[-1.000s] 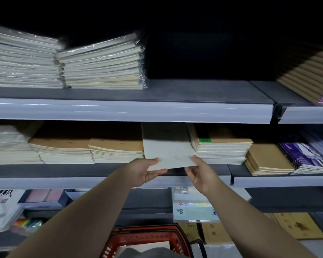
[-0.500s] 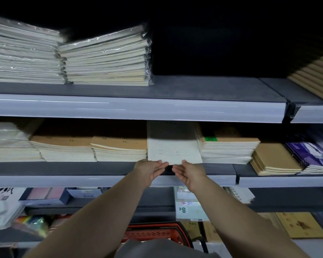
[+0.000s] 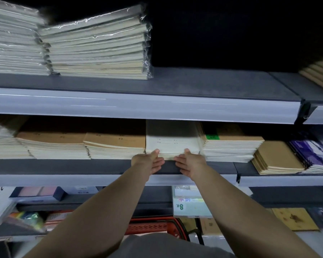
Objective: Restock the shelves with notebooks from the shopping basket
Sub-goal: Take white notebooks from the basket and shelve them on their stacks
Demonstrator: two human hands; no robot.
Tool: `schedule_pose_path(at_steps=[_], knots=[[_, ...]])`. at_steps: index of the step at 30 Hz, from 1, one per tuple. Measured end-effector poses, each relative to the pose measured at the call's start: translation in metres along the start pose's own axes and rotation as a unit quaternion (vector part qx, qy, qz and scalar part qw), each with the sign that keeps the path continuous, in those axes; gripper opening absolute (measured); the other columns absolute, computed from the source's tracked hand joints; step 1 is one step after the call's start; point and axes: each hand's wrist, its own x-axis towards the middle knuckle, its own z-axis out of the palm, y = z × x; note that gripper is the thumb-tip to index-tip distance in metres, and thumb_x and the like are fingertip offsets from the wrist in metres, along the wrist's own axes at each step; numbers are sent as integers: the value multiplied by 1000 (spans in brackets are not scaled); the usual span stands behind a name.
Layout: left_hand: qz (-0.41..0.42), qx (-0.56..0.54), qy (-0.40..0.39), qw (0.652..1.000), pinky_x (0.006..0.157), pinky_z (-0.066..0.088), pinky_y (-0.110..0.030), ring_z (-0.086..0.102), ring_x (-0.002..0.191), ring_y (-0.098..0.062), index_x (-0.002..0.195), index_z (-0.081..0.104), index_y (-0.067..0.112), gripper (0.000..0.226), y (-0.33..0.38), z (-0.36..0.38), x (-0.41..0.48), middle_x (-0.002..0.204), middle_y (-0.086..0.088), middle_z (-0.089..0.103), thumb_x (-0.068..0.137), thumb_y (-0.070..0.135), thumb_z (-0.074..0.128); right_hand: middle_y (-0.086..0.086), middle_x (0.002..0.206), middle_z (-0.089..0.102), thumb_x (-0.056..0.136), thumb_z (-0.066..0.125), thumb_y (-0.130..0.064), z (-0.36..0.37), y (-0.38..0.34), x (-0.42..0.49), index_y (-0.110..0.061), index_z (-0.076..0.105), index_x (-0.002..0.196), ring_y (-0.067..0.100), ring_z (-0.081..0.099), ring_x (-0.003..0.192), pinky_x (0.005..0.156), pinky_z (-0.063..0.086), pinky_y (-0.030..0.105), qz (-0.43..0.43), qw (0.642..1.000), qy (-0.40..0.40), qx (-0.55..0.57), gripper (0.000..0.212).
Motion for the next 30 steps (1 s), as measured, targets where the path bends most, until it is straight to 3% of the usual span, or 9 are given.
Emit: schedule_pose_path(at_steps=[4,7,13,17,21,24,30], knots=[[7,31,27,999,42,51,-20,67,55,-8,78,59,4,25,-2,-2,8,70,-6,69,87,24,71,5,90,74,104,36,-40,2,0,7,-8,61,86,19,63,82,84,44,36,8,999,7,-30,44],[5,42,21,999,46,50,-22,67,61,-10,83,60,5,23,-2,-3,14,73,-6,69,86,24,73,14,109,71,104,34,-40,2,-2,13,-6,61,84,25,62,95,85,44,37,21,999,0,-47,48],[5,49,18,999,44,51,-21,68,60,-10,82,62,4,23,0,-3,18,72,-6,70,85,23,74,15,114,69,104,34,-42,3,-8,14,-6,61,87,25,60,96,86,44,38,32,997,-3,-68,48],[-14,57,-75,995,59,56,-26,70,77,-12,97,64,4,29,4,-9,11,88,-7,72,89,31,68,12,125,64,103,31,-45,-2,-7,8,-6,62,97,26,57,118,95,43,38,30,997,-35,-63,50],[-32,99,-198,975,73,55,-32,69,94,-12,109,63,13,36,17,-29,5,102,1,74,94,44,55,9,142,52,98,19,-62,-13,-6,-6,-4,46,138,24,43,135,113,29,41,17,994,-110,-16,76],[-17,66,-228,971,81,52,-36,66,104,-13,114,62,17,51,26,-43,0,113,4,72,94,60,42,9,141,52,89,16,-75,-25,-4,-20,-7,43,141,24,42,136,114,27,45,6,989,-137,47,90],[-38,28,-258,965,87,47,-43,62,113,-20,125,57,17,72,28,-68,-17,117,-1,70,89,74,30,8,134,58,84,18,-81,-39,12,-54,-14,43,142,24,47,131,107,30,48,-23,982,-157,102,92]])
